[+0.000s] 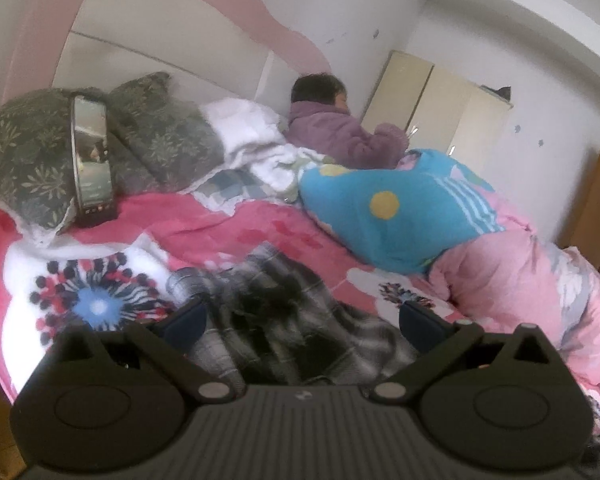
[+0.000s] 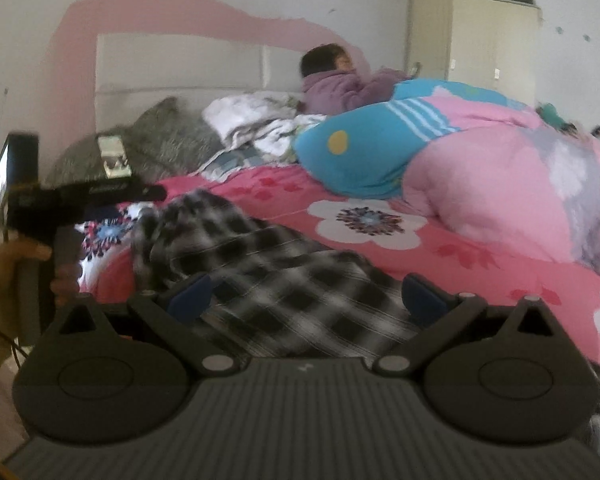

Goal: Fold clothes

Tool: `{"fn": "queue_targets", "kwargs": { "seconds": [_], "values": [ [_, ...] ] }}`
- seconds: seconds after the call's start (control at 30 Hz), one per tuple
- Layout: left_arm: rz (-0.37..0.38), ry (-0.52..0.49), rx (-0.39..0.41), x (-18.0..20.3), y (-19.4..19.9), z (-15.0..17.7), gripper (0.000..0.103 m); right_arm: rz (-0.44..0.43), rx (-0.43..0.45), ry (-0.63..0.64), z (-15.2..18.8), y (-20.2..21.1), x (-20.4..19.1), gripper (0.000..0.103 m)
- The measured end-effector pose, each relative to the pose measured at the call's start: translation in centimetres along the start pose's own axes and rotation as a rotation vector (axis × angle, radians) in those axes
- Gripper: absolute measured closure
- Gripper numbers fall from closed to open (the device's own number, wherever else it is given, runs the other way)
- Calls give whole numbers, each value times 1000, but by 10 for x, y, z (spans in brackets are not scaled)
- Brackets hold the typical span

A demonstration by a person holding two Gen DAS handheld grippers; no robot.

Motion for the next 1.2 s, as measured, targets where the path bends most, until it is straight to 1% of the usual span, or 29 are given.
{"fn": "queue_targets", "kwargs": {
  "seconds": [0.1, 0.2, 0.27, 0.3, 0.37, 0.43, 0.47, 0.53, 0.6, 0.63, 0.7, 0.73, 0.83, 0.9, 0.93, 1.0, 1.03, 1.07, 1.1, 1.17, 1.2],
  "values": [
    [-19, -5, -16, -12, -1, 1, 0, -1, 37, 61, -5, -10, -23, 1],
    [-44, -4, -30, -23, 0, 1, 0, -26, 118, 83, -10, -14, -43, 1],
    [-61, -2, -27, -32, 2, -1, 0, -84, 145, 79, -13, -22, -54, 1],
    [-70, -7, -24, -35, 3, -1, 0, -118, 148, 74, -15, -27, -59, 1],
    [-95, -10, -12, -42, 6, -4, 1, -167, 124, 52, -18, -42, -70, 1],
    [-107, 24, -5, -52, 8, -8, 2, -196, 96, 46, -21, -59, -80, 1],
    [-114, 42, -1, -58, 10, -10, 4, -205, 81, 50, -23, -68, -85, 1],
    [-143, 86, 14, -73, 13, -14, 12, -232, 58, 77, -25, -85, -99, 1],
    [-167, 120, 24, -87, 15, -18, 23, -266, 39, 109, -27, -101, -115, 1],
    [-175, 134, 27, -92, 16, -19, 25, -281, 33, 131, -28, -108, -124, 1],
    [-173, 154, 31, -98, 15, -19, 35, -295, 37, 172, -28, -119, -140, 2],
    [-170, 163, 30, -100, 14, -19, 37, -297, 42, 190, -30, -125, -147, 2],
    [-128, 170, 0, -99, 1, -18, 47, -306, 72, 267, -37, -139, -171, 4],
    [-116, 172, -31, -97, -11, -16, 60, -299, 95, 347, -41, -150, -187, 10],
    [-111, 173, -46, -97, -17, -15, 63, -296, 99, 384, -43, -155, -194, 12],
    [-103, 175, -71, -95, -26, -12, 77, -295, 91, 453, -46, -166, -205, 31],
    [-101, 177, -82, -95, -30, -10, 79, -295, 81, 484, -47, -173, -211, 34],
    [-101, 178, -95, -94, -33, -9, 84, -292, 66, 509, -48, -180, -215, 37],
    [-103, 177, -105, -93, -36, -7, 87, -290, 52, 525, -48, -187, -218, 42],
    [-107, 172, -122, -92, -42, -5, 91, -283, 8, 554, -47, -203, -223, 45],
    [-110, 171, -130, -92, -44, -3, 92, -281, -13, 561, -45, -210, -224, 53]
  ]
}}
Point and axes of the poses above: each gripper's, at about its wrist camera, not at the fingertips, and y roughly against the way its jaws point, x to its right, z to its underside, the point moved 4 cm from there along -y, roughly the way its jaws point, and after that the axes turned 12 degrees about z, right-handed, at the moved point
